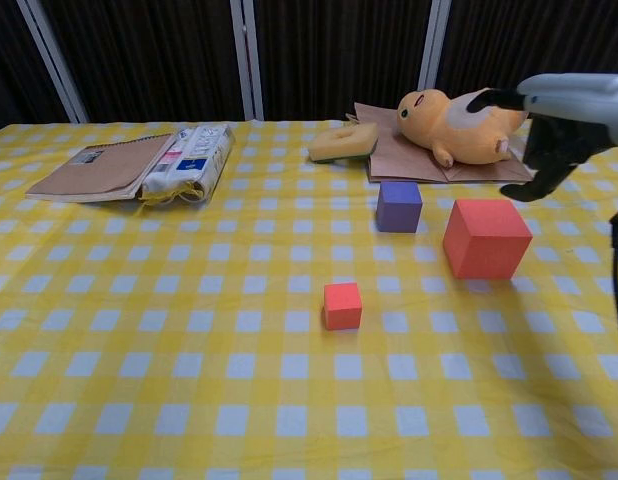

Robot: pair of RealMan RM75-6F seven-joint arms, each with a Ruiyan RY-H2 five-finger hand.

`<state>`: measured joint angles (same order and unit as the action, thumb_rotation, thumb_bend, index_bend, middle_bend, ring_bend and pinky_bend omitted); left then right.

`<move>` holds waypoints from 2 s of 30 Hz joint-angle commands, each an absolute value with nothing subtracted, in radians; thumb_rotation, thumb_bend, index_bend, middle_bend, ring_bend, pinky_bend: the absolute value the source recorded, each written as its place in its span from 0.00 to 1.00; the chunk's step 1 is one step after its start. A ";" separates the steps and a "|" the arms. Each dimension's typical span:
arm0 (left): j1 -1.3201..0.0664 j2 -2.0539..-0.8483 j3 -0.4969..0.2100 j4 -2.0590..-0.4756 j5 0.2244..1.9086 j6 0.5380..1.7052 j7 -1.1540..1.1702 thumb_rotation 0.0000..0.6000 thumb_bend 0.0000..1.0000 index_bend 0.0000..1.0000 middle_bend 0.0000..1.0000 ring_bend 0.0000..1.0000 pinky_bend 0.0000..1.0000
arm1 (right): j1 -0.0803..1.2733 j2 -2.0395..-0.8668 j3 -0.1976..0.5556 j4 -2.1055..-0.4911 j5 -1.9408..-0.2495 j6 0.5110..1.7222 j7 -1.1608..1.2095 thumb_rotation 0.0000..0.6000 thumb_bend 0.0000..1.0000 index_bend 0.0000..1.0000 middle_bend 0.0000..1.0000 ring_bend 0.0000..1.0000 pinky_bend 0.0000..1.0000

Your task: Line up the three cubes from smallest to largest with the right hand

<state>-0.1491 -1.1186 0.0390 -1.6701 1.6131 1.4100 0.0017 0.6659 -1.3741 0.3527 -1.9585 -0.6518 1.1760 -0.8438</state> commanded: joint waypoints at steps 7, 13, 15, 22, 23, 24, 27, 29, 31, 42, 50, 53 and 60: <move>-0.150 -1.109 0.045 -1.664 1.622 1.412 -0.030 1.00 0.00 0.00 0.00 0.00 0.00 | 0.945 -1.651 0.451 -1.687 -0.341 1.219 -0.986 1.00 0.41 0.00 0.98 1.00 1.00; -0.152 -1.106 0.047 -1.665 1.623 1.408 -0.038 1.00 0.00 0.00 0.00 0.00 0.00 | 0.994 -1.694 0.466 -1.600 -0.301 1.204 -0.972 1.00 0.41 0.00 0.98 1.00 1.00; -0.153 -1.105 0.048 -1.667 1.622 1.405 -0.040 1.00 0.00 0.00 0.00 0.00 0.00 | 1.008 -1.706 0.468 -1.566 -0.291 1.196 -0.967 1.00 0.41 0.00 0.98 1.00 1.00; -0.156 -1.100 0.050 -1.672 1.617 1.394 -0.042 1.00 0.00 0.00 0.00 0.00 0.00 | 1.038 -1.744 0.469 -1.466 -0.240 1.160 -0.953 1.00 0.41 0.02 0.98 1.00 1.00; -0.157 -1.100 0.050 -1.673 1.616 1.393 -0.042 1.00 0.00 0.00 0.00 0.00 0.00 | 1.042 -1.749 0.466 -1.450 -0.234 1.154 -0.953 1.00 0.41 0.03 0.98 1.00 1.00; -0.157 -1.100 0.051 -1.673 1.615 1.391 -0.042 1.00 0.00 0.00 0.00 0.00 0.00 | 1.045 -1.754 0.462 -1.435 -0.226 1.149 -0.955 1.00 0.41 0.03 0.98 1.00 1.00; -0.158 -1.099 0.051 -1.675 1.614 1.388 -0.042 1.00 0.00 0.00 0.00 0.00 0.00 | 1.051 -1.766 0.457 -1.400 -0.211 1.134 -0.951 1.00 0.41 0.05 0.98 1.00 1.00; -0.159 -1.098 0.052 -1.676 1.613 1.386 -0.040 1.00 0.00 0.00 0.00 0.00 0.00 | 1.055 -1.774 0.452 -1.375 -0.207 1.123 -0.947 1.00 0.41 0.05 0.98 1.00 1.00; -0.159 -1.097 0.052 -1.678 1.611 1.384 -0.040 1.00 0.00 0.00 0.00 0.00 0.00 | 1.056 -1.780 0.447 -1.355 -0.204 1.114 -0.941 1.00 0.41 0.05 0.98 1.00 1.00; -0.163 -1.098 0.055 -1.683 1.610 1.375 -0.034 1.00 0.00 0.00 0.00 0.00 0.00 | 1.059 -1.814 0.436 -1.273 -0.229 1.078 -0.884 1.00 0.41 0.16 0.98 1.00 1.00; -0.165 -1.096 0.056 -1.683 1.612 1.373 -0.037 1.00 0.00 0.00 0.00 0.00 0.00 | 1.063 -1.831 0.427 -1.234 -0.243 1.070 -0.876 1.00 0.44 0.22 0.98 1.00 1.00; -0.165 -1.096 0.057 -1.683 1.613 1.373 -0.039 1.00 0.00 0.00 0.00 0.00 0.00 | 1.063 -1.837 0.421 -1.218 -0.247 1.069 -0.876 1.00 0.46 0.25 0.98 1.00 1.00; -0.166 -1.095 0.058 -1.683 1.615 1.372 -0.043 1.00 0.00 0.00 0.00 0.00 0.00 | 1.058 -1.845 0.417 -1.198 -0.258 1.066 -0.869 1.00 0.52 0.43 0.98 1.00 1.00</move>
